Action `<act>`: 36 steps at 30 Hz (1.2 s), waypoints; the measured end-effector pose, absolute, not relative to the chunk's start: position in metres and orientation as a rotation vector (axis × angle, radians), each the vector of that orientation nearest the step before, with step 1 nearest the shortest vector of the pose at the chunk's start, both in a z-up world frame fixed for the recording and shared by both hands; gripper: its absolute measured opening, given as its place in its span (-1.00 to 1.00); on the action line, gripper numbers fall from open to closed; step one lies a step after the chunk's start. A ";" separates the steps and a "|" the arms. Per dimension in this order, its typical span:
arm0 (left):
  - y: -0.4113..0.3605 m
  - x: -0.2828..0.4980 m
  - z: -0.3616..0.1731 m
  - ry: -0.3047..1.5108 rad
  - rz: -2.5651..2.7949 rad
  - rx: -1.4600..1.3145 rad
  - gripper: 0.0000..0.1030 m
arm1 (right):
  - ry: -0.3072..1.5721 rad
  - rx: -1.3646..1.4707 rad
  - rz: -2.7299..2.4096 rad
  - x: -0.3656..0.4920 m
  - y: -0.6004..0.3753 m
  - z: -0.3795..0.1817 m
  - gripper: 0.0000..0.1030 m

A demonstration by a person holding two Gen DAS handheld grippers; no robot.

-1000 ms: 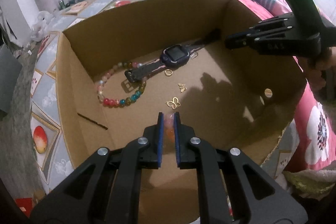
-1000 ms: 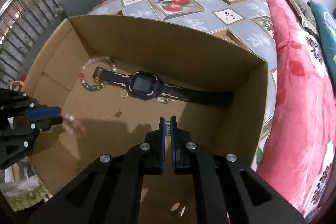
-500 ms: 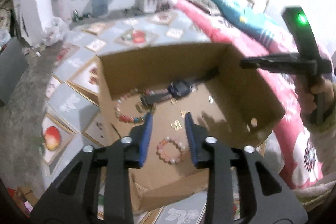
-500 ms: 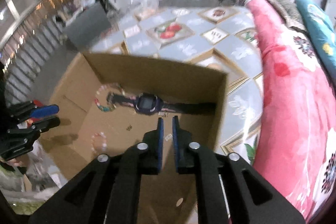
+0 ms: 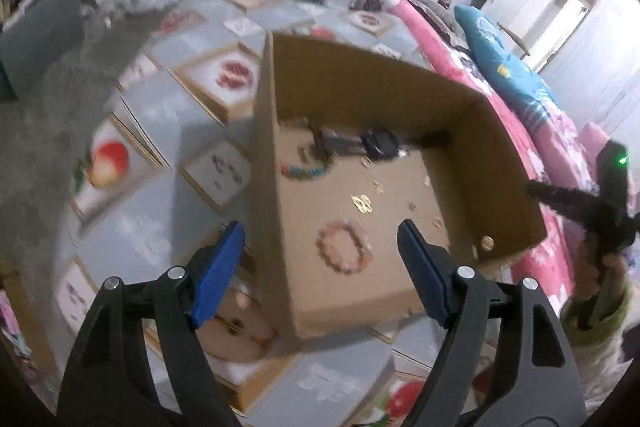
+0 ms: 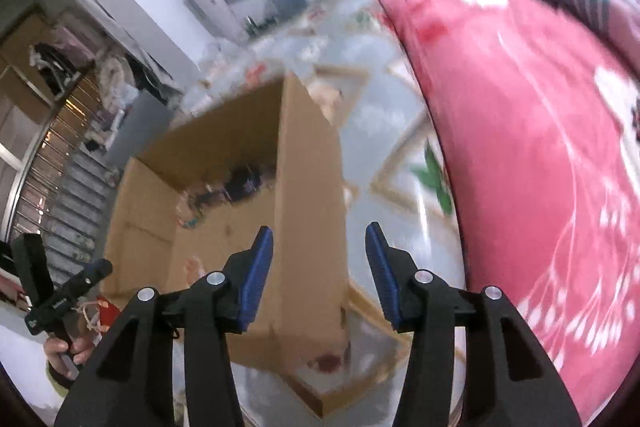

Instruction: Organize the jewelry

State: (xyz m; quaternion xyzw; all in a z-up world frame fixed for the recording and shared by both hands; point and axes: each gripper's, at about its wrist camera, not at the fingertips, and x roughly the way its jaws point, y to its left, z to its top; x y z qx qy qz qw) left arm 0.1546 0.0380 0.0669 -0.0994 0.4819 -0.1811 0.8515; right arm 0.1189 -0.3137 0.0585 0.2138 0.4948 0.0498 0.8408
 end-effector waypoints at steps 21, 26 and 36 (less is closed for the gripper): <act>0.037 0.143 0.060 1.019 -0.362 -0.243 0.50 | 1.090 0.437 0.188 0.095 -0.273 0.054 -0.03; 0.037 0.131 0.060 1.019 -0.370 -0.239 0.50 | 1.083 0.448 0.178 0.083 -0.274 0.054 -0.03; 0.040 0.093 0.060 1.019 -0.382 -0.249 0.50 | 1.076 0.481 0.184 0.048 -0.275 0.051 -0.03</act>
